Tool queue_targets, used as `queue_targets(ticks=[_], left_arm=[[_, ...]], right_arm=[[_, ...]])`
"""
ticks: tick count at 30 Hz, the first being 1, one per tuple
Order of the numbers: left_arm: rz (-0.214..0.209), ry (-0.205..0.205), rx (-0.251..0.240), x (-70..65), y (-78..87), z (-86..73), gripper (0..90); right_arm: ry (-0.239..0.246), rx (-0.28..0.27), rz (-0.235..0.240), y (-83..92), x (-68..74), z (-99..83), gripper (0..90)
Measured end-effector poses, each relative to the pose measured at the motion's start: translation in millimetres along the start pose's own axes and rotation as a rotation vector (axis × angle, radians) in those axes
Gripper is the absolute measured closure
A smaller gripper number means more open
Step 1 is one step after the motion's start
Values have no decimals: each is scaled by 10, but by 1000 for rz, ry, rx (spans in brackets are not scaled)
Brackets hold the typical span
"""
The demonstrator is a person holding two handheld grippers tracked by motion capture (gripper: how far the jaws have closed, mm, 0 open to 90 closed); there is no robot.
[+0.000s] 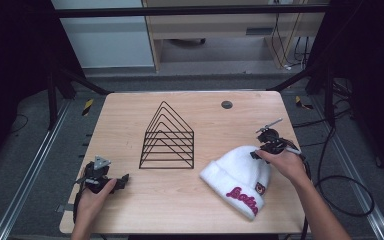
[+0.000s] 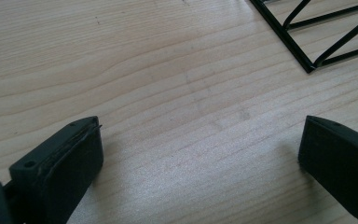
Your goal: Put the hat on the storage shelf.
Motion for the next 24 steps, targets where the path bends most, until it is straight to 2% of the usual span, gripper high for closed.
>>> queue_targets(ticks=[1,6,13,16,24], left_arm=[[0,0,0,0,0,0,0],[1,1,0,-1,0,0,0],[2,3,0,-2,0,1,0],[3,4,0,-2,-1,1,0],[4,5,0,-2,-1,2,0]], right_arm=[[-14,9,8,-9,6,-10,461],[-7,0,7,-59,4,-25,460],[-22,8,24,-113,2,-48,484],[-10,7,28,-124,3,-46,532],[-17,29,43,-128,28,-64,640]])
Point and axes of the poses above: each handheld gripper's, and its own axes: y roughly backward along the jaws, z roughly out of its top, x roughly to its left, the point moved 9 cm from there along -y, roughly forward along the jaws, and after that the axes turned 5 degrees about x, right-handed, at the moved point
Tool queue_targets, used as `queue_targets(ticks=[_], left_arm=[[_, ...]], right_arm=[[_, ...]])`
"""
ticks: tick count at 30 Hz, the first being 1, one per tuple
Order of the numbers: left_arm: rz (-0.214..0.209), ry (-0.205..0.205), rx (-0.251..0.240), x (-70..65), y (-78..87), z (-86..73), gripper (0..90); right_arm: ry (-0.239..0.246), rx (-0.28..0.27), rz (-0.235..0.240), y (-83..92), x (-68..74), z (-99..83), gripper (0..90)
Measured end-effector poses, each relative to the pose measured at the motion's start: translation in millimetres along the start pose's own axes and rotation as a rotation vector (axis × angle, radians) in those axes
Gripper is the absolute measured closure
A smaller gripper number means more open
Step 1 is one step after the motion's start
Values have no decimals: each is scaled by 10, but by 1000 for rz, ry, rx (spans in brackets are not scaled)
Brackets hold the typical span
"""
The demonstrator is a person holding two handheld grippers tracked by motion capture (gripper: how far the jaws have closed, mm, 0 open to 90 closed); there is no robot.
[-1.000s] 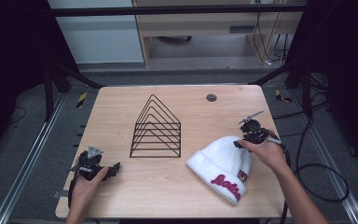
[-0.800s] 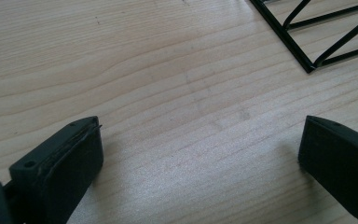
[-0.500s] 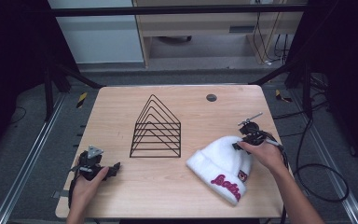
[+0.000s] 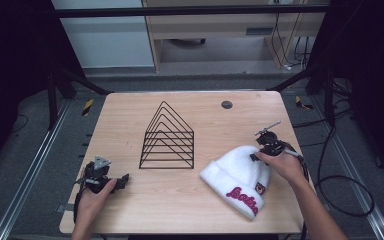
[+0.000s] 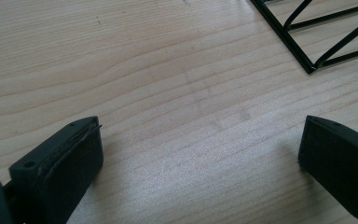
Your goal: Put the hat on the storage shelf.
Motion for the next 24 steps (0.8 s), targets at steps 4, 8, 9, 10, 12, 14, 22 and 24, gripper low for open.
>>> queue_targets(ticks=[4,8,9,10,12,14,22,24], left_arm=[[1,1,1,0,1,-1,0],[1,1,2,0,1,-1,0],[1,1,2,0,1,0,0],[2,1,2,0,1,0,0],[1,1,2,0,1,0,0],[1,0,2,0,1,0,0],[-9,-17,4,-13,5,0,0],[-26,-34,-3,-51,6,3,0]], right_arm=[[15,5,-7,-12,-5,-14,719],[25,7,-7,-17,7,-17,776],[28,4,-8,-17,11,-17,789],[42,0,-12,-11,12,-19,813],[48,-4,-16,-3,15,-19,818],[74,-38,-29,64,39,-10,826],[184,-204,-81,547,251,43,832],[201,-224,-90,625,298,50,833]])
Point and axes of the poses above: each handheld gripper's, and its own axes: y roughly backward along the jaws, z roughly out of its top, x roughly to its left, the point moved 9 cm from there along -y, roughly forward along the jaws, and after that the axes turned 5 degrees about x, right-handed, at the moved point
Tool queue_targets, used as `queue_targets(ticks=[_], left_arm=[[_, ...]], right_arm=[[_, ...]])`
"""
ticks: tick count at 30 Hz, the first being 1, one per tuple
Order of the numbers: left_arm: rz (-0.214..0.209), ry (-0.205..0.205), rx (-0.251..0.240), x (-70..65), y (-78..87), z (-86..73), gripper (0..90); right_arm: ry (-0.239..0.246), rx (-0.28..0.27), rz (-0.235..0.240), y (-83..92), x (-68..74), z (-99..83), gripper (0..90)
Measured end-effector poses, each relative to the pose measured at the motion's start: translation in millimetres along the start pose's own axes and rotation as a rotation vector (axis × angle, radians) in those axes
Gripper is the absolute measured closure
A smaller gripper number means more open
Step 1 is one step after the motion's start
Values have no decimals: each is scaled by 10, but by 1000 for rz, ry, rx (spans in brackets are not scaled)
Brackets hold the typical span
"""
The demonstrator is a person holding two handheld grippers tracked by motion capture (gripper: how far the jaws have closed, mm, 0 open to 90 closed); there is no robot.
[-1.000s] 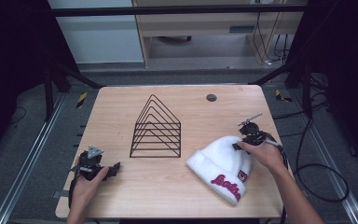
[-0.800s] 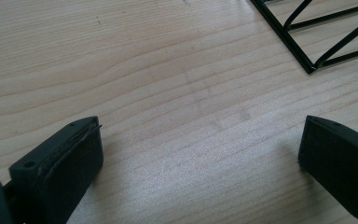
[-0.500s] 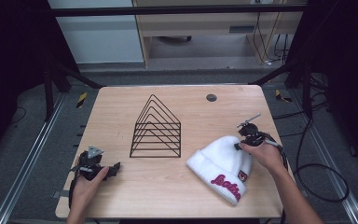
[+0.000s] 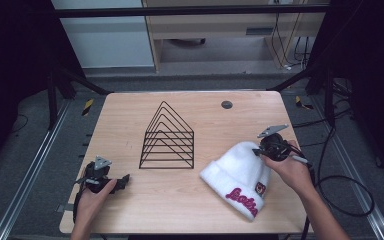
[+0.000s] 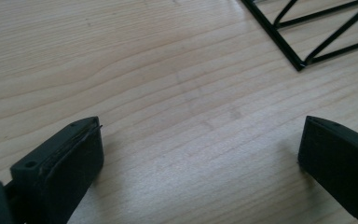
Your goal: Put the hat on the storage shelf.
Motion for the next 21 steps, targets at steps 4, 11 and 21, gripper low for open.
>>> queue_targets(ticks=[4,11,21], left_arm=[[-15,-5,-31,-43,40,47,27],[-15,-6,-120,-58,348,275,38],[-11,-36,-165,-130,791,575,52]], right_arm=[[67,-95,-1,293,195,152,834],[159,-215,13,710,542,355,836],[269,-301,35,1090,855,568,837]])
Point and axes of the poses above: each handheld gripper's, and its own axes: y roughly backward along the jaws, z roughly out of its top, x roughly to its left, the point moved 9 cm from there along -y, roughly forward along the jaws, and after that the axes turned 5 degrees about x, right-handed, at the moved point
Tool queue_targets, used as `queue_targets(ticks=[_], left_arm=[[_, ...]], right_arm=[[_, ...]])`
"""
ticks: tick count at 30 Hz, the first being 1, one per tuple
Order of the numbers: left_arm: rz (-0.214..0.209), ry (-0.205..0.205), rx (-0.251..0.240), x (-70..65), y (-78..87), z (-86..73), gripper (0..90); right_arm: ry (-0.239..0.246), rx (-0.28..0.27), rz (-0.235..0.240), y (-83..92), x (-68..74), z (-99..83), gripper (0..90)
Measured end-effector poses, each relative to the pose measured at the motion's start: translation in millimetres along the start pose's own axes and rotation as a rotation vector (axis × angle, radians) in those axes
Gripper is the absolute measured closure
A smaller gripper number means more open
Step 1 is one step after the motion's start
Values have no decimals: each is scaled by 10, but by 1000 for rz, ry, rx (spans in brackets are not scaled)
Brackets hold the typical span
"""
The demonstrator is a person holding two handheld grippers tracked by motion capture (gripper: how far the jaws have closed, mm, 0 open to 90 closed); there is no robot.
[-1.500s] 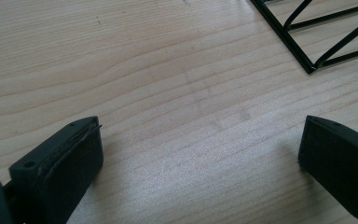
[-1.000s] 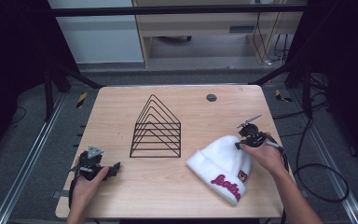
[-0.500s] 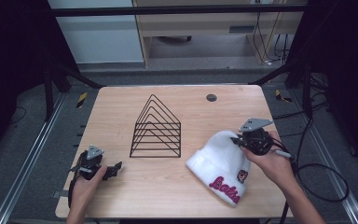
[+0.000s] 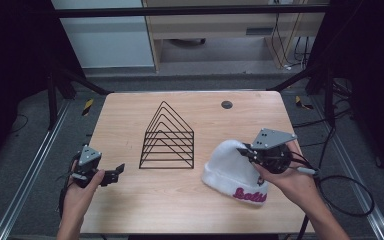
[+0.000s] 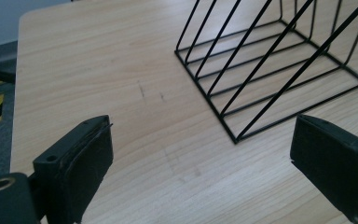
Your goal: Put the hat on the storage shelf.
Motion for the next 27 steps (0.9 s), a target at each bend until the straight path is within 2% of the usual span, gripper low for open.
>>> queue_targets(ticks=[4,7,10,11,13,14,16,17,22,23,24,26,27], left_arm=[[-12,0,-26,-46,95,109,55],[-29,-20,-44,-109,190,224,55],[-63,-38,-69,-210,291,388,55],[-63,-38,-69,-210,291,388,55],[-71,-49,-78,-254,333,468,55],[-81,-65,-87,-303,374,548,55],[-89,-73,-90,-332,395,588,55],[-105,-91,-101,-387,426,672,55],[-140,-104,-113,-488,448,844,55],[-141,-117,-111,-510,449,884,55],[-144,-128,-110,-539,452,925,55],[-164,-157,-115,-634,462,1055,56],[-164,-157,-115,-634,462,1055,56]], right_arm=[[8,-10,-4,51,-39,69,837],[4,-33,-5,107,-116,138,837],[-23,-75,-1,174,-230,238,837],[-23,-75,-1,174,-230,238,837],[-41,-109,-6,227,-317,330,838],[-48,-120,-6,246,-343,364,838],[-53,-129,-9,265,-368,399,838],[-56,-147,-17,304,-417,477,837],[-71,-185,-33,383,-523,654,838],[-72,-199,-49,412,-574,750,838],[-72,-199,-49,412,-574,750,838],[-69,-210,-75,436,-642,888,837],[-69,-210,-75,436,-642,888,837]])
Point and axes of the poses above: each handheld gripper's, and its own axes: y roughly backward along the jaws, z roughly out of its top, x roughly to its left, the point moved 9 cm from there along -y, roughly forward along the jaws, and after that the axes turned 5 degrees about x, right-handed, at the moved point
